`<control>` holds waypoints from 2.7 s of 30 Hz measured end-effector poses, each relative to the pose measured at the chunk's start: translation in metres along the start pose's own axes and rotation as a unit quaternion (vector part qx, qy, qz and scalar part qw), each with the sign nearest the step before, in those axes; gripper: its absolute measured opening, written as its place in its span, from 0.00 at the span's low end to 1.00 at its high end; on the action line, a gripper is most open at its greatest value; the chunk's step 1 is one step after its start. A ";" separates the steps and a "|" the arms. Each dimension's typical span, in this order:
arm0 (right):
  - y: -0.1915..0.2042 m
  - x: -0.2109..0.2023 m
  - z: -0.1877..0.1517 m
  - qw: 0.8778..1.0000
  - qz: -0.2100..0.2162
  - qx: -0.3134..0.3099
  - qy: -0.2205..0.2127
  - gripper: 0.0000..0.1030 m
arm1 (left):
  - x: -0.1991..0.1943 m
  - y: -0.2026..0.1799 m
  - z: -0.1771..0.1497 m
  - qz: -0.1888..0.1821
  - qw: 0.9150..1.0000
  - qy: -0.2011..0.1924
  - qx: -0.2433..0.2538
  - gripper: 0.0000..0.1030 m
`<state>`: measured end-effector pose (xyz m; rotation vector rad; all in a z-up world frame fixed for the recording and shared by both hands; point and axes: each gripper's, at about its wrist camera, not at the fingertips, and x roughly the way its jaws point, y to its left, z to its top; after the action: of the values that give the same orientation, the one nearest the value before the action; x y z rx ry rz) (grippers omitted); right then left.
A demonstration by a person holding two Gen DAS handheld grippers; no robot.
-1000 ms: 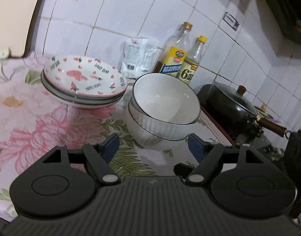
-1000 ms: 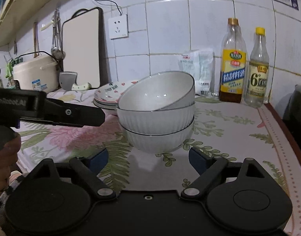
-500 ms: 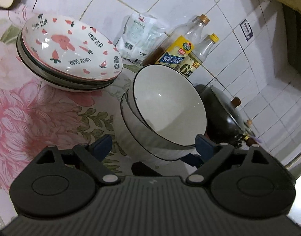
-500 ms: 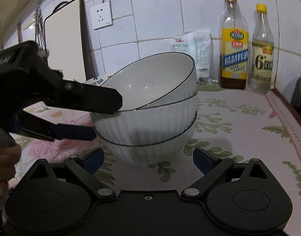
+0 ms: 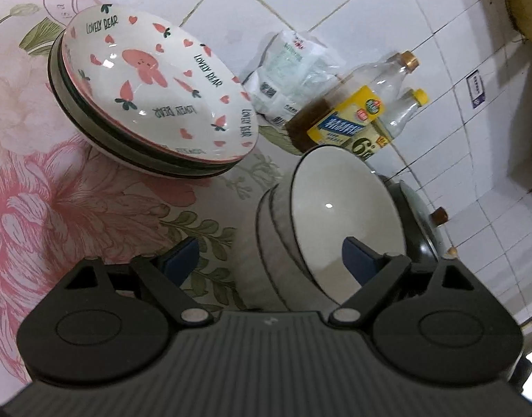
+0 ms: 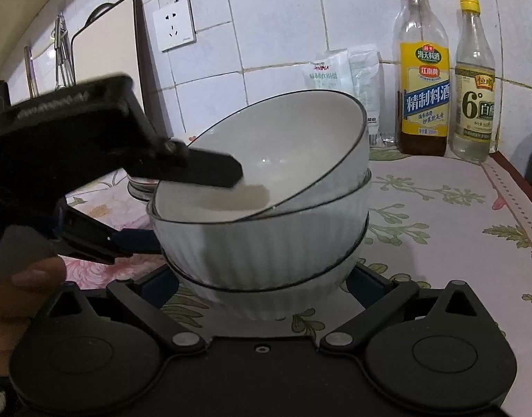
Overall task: Organize plates and bowls
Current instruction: 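Lift and carry the bowl stack with the left gripper toward the plate stack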
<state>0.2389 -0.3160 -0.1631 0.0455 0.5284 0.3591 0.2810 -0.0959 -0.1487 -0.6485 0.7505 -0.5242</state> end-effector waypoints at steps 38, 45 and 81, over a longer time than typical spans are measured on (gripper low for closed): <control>0.032 -0.041 -0.013 0.999 0.050 -0.011 -0.018 0.99 | -0.055 -0.020 -0.030 0.031 0.999 -0.001 0.041 0.45; 0.057 -0.052 0.013 0.996 0.079 -0.031 -0.027 0.99 | -0.095 -0.034 -0.016 0.049 0.996 -0.034 0.071 0.45; 0.064 0.123 0.122 0.991 0.122 -0.047 0.035 0.99 | -0.025 0.044 0.126 0.096 0.994 -0.053 0.015 0.45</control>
<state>0.3781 -0.2078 -0.1084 0.0065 0.5757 0.6266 0.3698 -0.0060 -0.0982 -0.5647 0.6943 -0.3223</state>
